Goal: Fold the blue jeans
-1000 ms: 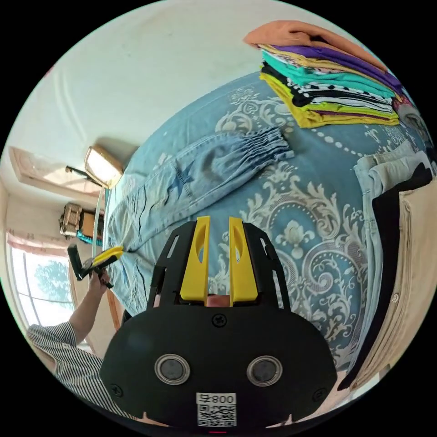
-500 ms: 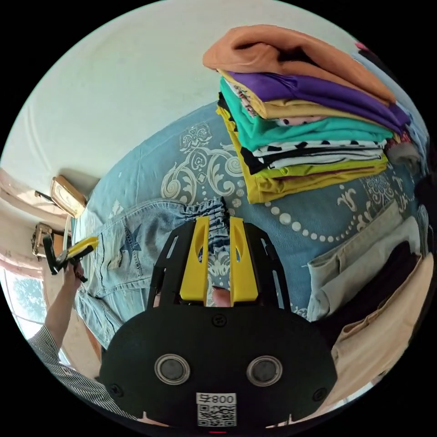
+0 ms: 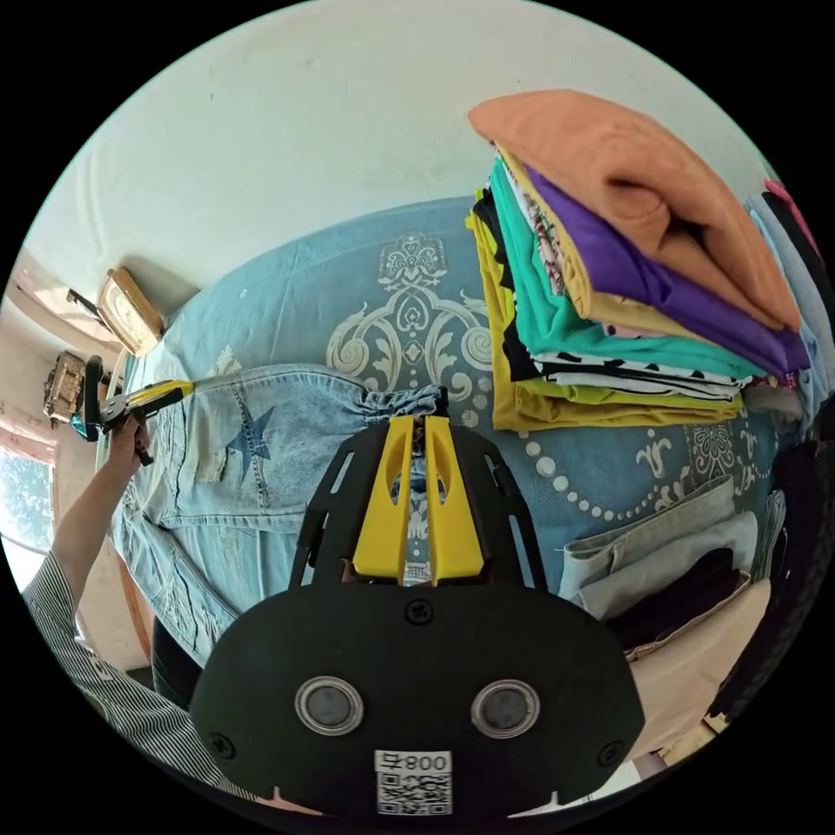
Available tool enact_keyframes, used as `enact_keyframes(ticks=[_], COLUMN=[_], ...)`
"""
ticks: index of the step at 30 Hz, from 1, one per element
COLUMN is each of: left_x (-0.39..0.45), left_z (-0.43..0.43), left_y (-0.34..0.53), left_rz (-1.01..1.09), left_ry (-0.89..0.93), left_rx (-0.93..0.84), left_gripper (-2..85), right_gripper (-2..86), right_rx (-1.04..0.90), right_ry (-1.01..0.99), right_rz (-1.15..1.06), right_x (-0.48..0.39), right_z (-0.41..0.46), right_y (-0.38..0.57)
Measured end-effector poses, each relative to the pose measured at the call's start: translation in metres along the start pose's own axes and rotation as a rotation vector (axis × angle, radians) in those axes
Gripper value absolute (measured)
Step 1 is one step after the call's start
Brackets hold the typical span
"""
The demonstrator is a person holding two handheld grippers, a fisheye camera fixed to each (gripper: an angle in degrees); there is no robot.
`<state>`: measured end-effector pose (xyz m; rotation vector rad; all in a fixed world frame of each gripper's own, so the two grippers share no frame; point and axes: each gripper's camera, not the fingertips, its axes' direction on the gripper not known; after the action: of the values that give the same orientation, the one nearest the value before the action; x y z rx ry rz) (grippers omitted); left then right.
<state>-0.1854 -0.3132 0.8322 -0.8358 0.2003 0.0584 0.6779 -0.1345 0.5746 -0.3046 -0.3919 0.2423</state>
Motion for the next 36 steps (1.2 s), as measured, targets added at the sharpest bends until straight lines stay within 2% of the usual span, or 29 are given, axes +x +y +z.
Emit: enact_keyframes(ticks=[2,4,6,8,11,14,19,21,23,27,31,34,36], left_x=[-0.010,-0.017,-0.021,-0.033,-0.051,-0.056,-0.054,-0.053,-0.053,-0.044,-0.052,-0.056,-0.062], left_z=[-0.011,-0.005,0.006,0.006,-0.010,-0.022,-0.026,-0.015,-0.012,-0.010,-0.009,-0.020,-0.016], left_y=[-0.003,-0.005,-0.005,0.006,0.033,0.086,0.177,0.203,0.231,0.261,0.280,0.284,0.286], left_rz=[-0.042,-0.069,-0.063,-0.141,-0.158,-0.148,-0.202,-0.246,-0.294,-0.254,-0.280,-0.277,-0.310], left_ry=[0.028,0.029,0.014,0.013,0.209,0.350,0.270,0.256,0.286,0.277,0.300,0.275,0.236], left_rx=[0.061,0.038,-0.024,0.001,0.087,0.106,0.000,-0.091,-0.043,-0.020,-0.012,0.092,0.085], left_gripper=[0.7,0.8,1.1,1.6,3.5,4.3,1.8,1.0,0.6,0.3,0.2,0.2,0.2], right_gripper=[2.3,2.6,3.5,5.1,5.3,3.6,0.9,0.4,0.1,0.0,0.1,0.1,0.1], right_rx=[0.029,0.033,-0.042,-0.127,-0.058,0.032,0.008,-0.062,-0.187,-0.157,-0.202,-0.152,-0.150], right_ry=[0.019,0.029,0.066,0.086,0.058,-0.008,-0.215,-0.169,-0.083,-0.074,-0.164,-0.158,-0.199], right_rz=[-0.001,-0.008,-0.012,0.037,0.138,0.117,-0.209,-0.329,-0.413,-0.419,-0.360,-0.416,-0.453], right_x=[-0.004,-0.009,-0.013,-0.012,-0.004,-0.015,-0.116,-0.160,-0.198,-0.205,-0.197,-0.217,-0.233], right_z=[-0.013,-0.012,0.005,0.028,0.029,0.025,0.047,0.071,0.109,0.118,0.125,0.119,0.123], right_y=[-0.013,-0.023,-0.032,-0.038,-0.032,-0.020,-0.002,0.004,0.015,0.034,0.033,0.029,0.029])
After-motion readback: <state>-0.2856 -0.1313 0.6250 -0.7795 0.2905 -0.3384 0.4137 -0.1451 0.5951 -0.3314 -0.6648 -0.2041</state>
